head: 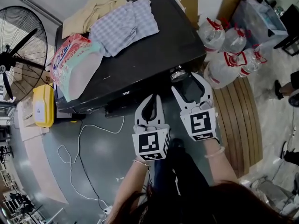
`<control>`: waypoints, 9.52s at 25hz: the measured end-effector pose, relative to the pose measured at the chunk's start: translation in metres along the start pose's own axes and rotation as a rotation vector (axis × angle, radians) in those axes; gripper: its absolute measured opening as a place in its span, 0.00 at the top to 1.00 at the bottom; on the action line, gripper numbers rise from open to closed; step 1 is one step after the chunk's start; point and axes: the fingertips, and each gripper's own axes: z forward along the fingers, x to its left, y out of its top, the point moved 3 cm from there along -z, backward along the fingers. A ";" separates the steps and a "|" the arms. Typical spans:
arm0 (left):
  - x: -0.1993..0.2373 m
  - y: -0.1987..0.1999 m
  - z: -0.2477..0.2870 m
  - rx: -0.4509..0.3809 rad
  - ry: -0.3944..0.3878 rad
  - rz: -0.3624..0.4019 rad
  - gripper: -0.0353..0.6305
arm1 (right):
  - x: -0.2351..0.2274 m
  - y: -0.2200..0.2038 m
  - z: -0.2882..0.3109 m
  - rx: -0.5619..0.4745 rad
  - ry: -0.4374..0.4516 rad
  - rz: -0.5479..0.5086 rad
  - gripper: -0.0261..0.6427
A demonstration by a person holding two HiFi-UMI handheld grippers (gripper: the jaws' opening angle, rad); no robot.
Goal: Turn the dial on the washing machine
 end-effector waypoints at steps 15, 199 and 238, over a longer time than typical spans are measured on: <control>0.001 -0.027 -0.004 0.019 0.022 -0.030 0.92 | 0.001 -0.015 0.012 0.003 -0.026 -0.049 0.53; 0.001 -0.060 0.016 0.091 -0.004 -0.086 0.92 | -0.001 -0.007 0.018 -0.075 -0.022 0.106 0.49; 0.001 -0.048 0.000 0.080 0.008 -0.076 0.92 | -0.007 -0.019 0.011 -0.091 -0.030 0.556 0.52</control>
